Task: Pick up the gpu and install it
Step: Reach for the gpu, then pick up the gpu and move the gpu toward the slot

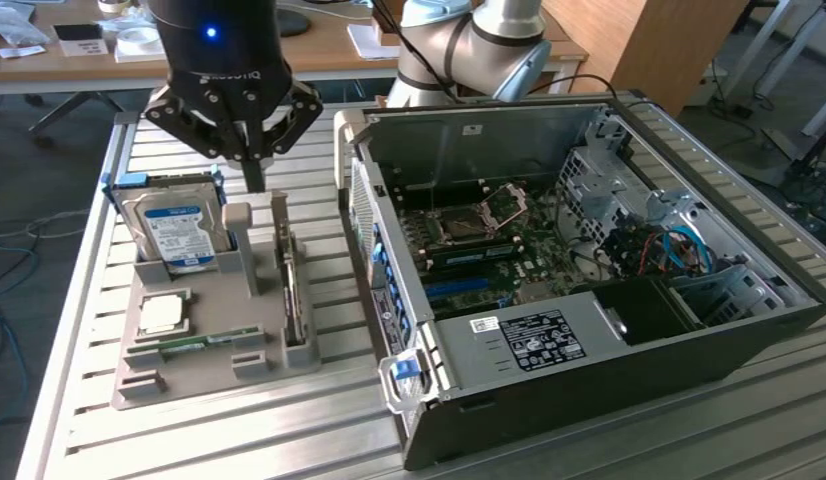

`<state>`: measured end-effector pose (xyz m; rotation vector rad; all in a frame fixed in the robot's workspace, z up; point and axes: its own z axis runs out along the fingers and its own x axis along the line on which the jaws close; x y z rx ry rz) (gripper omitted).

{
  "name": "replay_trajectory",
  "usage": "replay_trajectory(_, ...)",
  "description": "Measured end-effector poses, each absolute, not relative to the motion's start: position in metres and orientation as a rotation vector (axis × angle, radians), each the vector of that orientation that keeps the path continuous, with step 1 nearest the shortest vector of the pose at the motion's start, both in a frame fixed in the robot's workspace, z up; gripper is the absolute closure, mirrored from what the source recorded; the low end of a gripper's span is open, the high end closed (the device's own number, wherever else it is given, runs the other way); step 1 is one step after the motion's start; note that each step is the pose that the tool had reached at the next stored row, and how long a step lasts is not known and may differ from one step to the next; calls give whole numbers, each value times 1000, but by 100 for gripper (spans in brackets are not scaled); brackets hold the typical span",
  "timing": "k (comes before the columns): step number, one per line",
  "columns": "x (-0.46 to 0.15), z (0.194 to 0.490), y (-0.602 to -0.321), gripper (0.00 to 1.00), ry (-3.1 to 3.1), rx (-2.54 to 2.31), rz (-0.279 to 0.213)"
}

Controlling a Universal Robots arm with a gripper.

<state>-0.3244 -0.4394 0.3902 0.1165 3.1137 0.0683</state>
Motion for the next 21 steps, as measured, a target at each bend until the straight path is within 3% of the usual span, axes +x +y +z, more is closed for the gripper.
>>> replay_trajectory(16, -325, 390, -440, 89, 3114, 117, 68)
replay_trajectory(18, -325, 390, -440, 83, 3114, 117, 68)
replay_trajectory(21, -325, 390, -440, 65, 3114, 117, 68)
